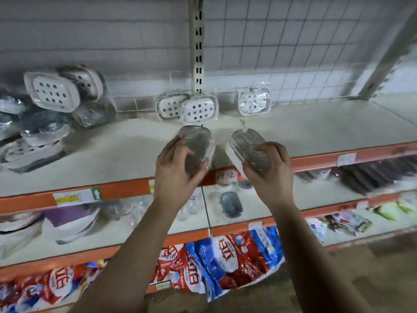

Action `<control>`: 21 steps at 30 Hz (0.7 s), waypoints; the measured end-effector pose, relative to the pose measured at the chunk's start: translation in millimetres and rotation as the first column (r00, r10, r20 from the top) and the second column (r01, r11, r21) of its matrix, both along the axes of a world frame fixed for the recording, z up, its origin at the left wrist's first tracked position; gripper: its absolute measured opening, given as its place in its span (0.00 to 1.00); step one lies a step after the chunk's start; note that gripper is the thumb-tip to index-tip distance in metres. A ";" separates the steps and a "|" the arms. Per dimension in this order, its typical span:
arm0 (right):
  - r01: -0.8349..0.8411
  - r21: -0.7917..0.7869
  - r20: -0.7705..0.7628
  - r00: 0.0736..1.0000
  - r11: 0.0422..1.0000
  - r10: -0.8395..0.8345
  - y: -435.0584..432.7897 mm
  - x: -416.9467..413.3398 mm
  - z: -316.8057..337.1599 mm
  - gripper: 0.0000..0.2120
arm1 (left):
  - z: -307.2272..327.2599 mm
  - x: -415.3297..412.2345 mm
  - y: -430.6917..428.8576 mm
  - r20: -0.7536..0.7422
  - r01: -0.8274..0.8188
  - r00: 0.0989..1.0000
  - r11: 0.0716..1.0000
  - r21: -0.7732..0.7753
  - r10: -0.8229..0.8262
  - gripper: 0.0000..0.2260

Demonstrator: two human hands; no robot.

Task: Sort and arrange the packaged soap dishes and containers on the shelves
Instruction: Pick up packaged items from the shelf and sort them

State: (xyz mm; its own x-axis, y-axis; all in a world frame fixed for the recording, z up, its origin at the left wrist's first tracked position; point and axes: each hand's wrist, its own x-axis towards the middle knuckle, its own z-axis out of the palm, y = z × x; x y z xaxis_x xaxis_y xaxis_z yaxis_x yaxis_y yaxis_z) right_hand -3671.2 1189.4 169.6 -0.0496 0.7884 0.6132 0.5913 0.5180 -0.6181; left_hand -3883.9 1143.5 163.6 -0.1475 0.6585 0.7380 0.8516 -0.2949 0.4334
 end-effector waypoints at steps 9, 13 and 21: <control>0.311 -0.068 0.025 0.950 0.948 -0.310 -93.8 197.5 -31.4 0.17 | -24.2 201.5 -43.5 -0.007 0.239 0.971 0.970 -0.043 -0.239 0.22; 0.414 -0.100 0.049 0.910 0.905 -0.411 -128.5 276.9 -45.0 0.18 | -34.7 280.7 -53.9 0.000 0.372 0.927 0.922 -0.106 -0.375 0.22; 0.531 -0.179 0.055 0.846 0.828 -0.530 -135.4 385.3 -66.1 0.19 | -50.6 383.0 -35.5 -0.020 0.506 0.848 0.821 -0.263 -0.529 0.24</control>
State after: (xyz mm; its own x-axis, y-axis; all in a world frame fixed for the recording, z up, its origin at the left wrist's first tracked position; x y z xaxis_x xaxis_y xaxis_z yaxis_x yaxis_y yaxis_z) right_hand -3285.9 1054.0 103.5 0.4068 0.7900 0.4586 0.7447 0.0039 -0.6674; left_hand -3500.9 1108.0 112.9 0.3232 0.7758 0.5420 0.6405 -0.6009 0.4782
